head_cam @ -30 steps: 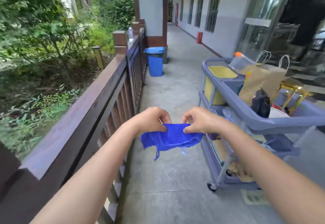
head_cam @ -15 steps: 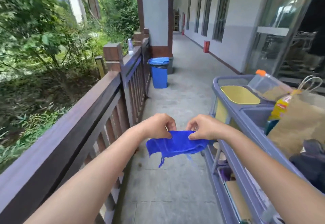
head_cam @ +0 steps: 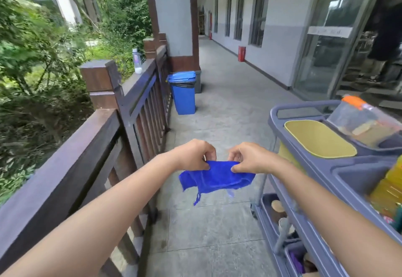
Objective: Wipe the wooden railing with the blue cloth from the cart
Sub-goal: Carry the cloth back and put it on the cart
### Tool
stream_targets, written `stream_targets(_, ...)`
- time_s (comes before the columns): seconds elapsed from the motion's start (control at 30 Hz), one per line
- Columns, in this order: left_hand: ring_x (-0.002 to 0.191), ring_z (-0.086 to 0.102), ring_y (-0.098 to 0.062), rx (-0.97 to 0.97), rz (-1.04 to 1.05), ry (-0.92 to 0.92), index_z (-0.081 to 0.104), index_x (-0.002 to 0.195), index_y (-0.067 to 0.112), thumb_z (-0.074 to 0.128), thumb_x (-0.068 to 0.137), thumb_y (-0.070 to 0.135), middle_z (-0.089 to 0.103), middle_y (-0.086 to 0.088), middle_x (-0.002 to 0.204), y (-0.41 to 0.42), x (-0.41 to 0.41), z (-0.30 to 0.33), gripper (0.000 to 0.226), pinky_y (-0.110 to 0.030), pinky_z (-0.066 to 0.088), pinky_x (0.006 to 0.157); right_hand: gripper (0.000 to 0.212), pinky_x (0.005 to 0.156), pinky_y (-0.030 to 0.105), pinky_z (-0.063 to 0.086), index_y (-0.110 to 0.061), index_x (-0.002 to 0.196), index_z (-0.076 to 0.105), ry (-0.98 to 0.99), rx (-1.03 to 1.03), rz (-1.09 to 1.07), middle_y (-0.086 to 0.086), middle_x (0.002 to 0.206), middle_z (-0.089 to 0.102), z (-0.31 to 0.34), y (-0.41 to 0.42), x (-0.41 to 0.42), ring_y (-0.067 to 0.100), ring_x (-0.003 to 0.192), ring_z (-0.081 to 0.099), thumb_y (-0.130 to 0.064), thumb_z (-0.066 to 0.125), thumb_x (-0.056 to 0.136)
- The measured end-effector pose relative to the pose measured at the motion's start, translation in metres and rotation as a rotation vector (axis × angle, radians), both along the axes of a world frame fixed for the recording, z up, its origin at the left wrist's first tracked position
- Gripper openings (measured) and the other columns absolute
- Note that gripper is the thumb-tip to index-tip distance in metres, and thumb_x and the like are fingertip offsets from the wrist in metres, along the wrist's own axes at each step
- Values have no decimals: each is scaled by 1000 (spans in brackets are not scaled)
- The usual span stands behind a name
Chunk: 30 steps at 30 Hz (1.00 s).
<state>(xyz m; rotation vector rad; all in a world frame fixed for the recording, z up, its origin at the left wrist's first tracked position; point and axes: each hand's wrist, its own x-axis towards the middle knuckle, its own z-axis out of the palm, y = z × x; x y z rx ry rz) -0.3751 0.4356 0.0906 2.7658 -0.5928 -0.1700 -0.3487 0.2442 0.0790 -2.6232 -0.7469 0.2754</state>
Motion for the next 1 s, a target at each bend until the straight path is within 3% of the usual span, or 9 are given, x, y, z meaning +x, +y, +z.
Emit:
stream_targets(0.1,78,56,-12,17,-75,20,65,93,10,62,75,4,70,-3,95,0,71,7,19,-22,46,70,8,66,32,50,-21,74,63,-6,-4,-71,-10,65,58,5,-1,55,14,70,59,-15,61,68)
stream_targets(0.3,84,61,-17,1,-232,45,66,93,9,59,75,2,70,-6,97,-38,192,4,20,-18,43,66,13,63,28,47,-18,80,67,-20,-9,-294,-6,72,59,1,-36,138,15,74,56,-16,60,69)
stream_targets(0.43,88,64,-23,1,-351,109,65,94,10,59,76,2,70,-5,99,-80,257,-12,21,-30,51,74,13,74,33,53,-19,81,68,22,-6,-419,-2,80,64,-13,-75,179,18,82,60,-18,60,70)
stream_targets(0.57,91,63,-21,11,-460,126,66,97,9,59,77,3,69,-5,102,-131,313,-27,22,-29,51,78,11,69,30,48,-14,79,67,44,34,-507,2,83,69,-26,-118,212,17,80,61,-14,61,71)
stream_targets(0.73,81,55,-9,7,-611,125,66,94,10,57,77,3,68,-3,99,-209,376,-25,20,-10,41,64,11,63,29,46,-24,67,58,28,4,-651,-9,65,55,-21,-180,249,14,70,53,-13,59,68)
stream_targets(1.0,76,53,-3,2,-896,121,67,92,13,64,73,7,67,2,90,-318,439,-26,19,3,35,56,8,62,27,42,-18,78,65,28,-4,-915,-3,77,62,-20,-254,265,13,74,54,-15,63,70)
